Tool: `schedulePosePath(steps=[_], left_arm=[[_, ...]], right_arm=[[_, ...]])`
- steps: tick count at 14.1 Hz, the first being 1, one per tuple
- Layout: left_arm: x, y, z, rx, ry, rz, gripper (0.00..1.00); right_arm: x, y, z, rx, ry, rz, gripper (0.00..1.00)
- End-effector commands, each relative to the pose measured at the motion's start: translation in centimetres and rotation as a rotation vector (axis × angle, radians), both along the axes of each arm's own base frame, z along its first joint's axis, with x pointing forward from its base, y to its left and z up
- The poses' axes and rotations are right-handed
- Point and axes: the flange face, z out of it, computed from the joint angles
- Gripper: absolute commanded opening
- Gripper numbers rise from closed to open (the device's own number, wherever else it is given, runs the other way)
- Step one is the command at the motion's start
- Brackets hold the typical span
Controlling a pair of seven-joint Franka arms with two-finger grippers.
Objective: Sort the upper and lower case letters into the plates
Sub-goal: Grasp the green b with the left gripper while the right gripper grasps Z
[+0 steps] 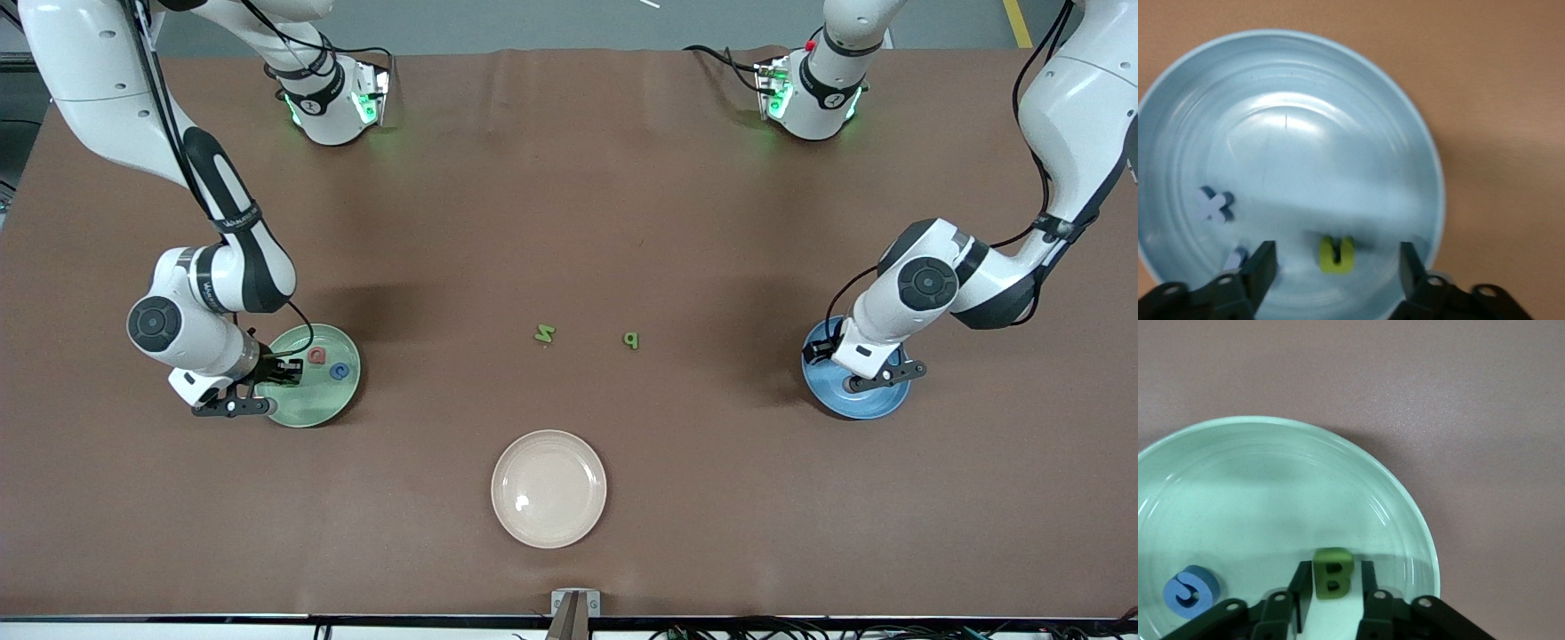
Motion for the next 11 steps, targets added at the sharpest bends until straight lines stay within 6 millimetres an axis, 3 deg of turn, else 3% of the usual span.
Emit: schedulePosePath(steps=[1,2,4,6,8,11], left_arm=[[0.3,-3.4,6.6,0.023,0.058,0.037,1.0],[0.3,-5.3,8.6,0.011,0.086,0.067,1.0],[-0.1,-11.0,10.2,0.003,0.083,0.089,1.0],[-0.9,-17.2,11.0,-0.016,0.063,0.072,1.0],[-1.1,-21.9,10.0,-0.022,0.063,0.028,1.0],[-2.6,-28.7,7.5,-0.029,0.044,-0.024,1.0]], right_arm=[[-0.5,0.3,1.5,0.016,-0.011,-0.011,1.0],[-0.2,1.2,1.9,0.025,-0.019,-0.005,1.0],[0.3,3.3,3.4,0.038,-0.012,-0.048,1.0],[0.2,7.8,4.8,0.06,0.009,-0.135,1.0],[-0.3,11.7,6.0,0.078,0.008,-0.232,1.0],[-2.1,19.7,6.4,0.089,0.014,-0.339,1.0]])
